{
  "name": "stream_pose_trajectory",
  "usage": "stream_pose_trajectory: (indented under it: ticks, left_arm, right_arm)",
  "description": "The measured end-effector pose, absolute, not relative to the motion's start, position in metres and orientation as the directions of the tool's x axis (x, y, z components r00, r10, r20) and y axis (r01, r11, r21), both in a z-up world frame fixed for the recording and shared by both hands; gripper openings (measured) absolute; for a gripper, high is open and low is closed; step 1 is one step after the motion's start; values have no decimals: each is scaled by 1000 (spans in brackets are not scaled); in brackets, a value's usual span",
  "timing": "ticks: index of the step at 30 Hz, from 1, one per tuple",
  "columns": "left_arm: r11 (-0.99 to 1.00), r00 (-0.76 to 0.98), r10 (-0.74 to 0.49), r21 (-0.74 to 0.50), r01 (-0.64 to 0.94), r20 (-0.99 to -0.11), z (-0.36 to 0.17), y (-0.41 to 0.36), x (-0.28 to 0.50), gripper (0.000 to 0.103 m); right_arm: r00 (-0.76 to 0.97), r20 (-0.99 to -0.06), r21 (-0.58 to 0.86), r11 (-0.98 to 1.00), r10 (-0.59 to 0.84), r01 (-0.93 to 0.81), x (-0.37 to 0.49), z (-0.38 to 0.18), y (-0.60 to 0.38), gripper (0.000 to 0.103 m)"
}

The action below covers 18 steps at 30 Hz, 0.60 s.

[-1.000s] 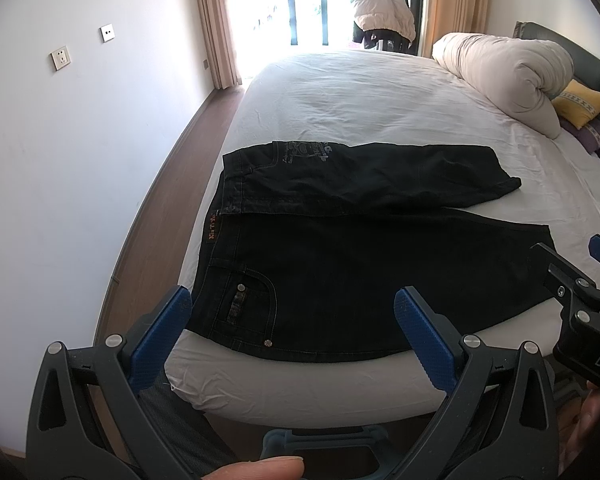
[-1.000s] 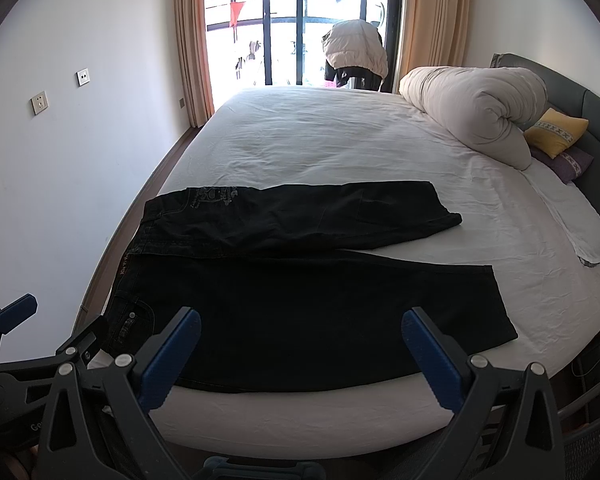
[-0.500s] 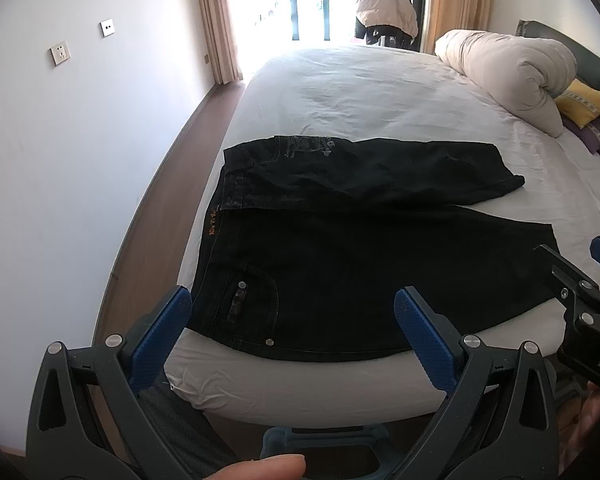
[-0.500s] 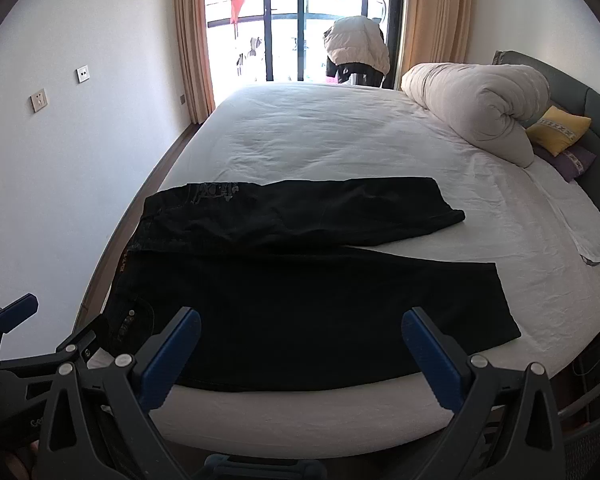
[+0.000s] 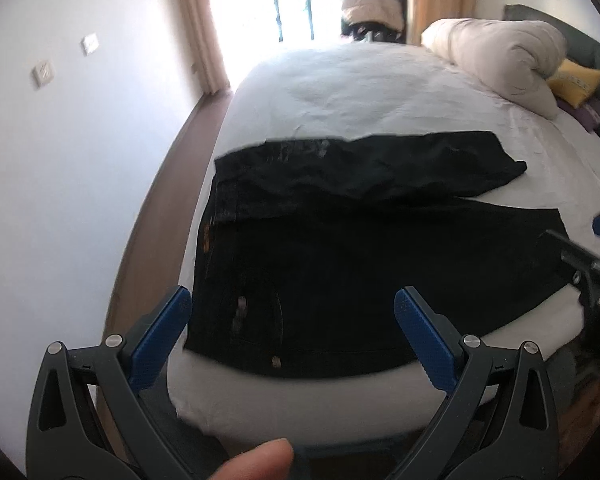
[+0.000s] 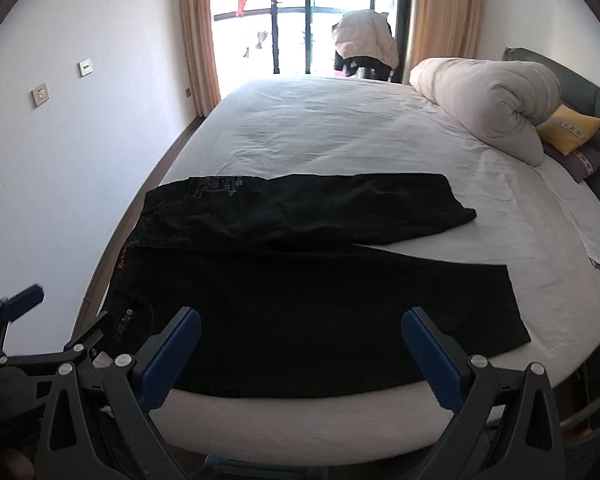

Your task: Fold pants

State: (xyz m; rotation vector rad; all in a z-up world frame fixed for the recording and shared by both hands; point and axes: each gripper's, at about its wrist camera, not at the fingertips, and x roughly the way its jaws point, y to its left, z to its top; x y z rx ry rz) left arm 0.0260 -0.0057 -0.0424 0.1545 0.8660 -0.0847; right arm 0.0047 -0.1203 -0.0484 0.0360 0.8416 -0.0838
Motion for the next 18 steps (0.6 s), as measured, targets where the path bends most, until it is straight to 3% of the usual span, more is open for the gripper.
stream_pose_trajectory:
  ticks: [7,9,15,18]
  left_arm:
    - [947,616,-230,-26,321,-753,-58,16,101,103]
    - [939,647,-210,32,342,-733,-62,18,130,103]
    - [910,577,-172,96,404,-798,-86,39,266,103]
    - [844,517,-197,124,523,-833,-104,41,340,103]
  right_arm:
    - [682,-730,45,999,44,-16,42,-58,-137,103]
    - [683,-728,55,998,69,-42,61,-61,-143,103]
    - [661,-737,28,983,142,-181,130,-70,-151,103]
    - [639,-743,22,962,199,-274,163,-79,-154,103]
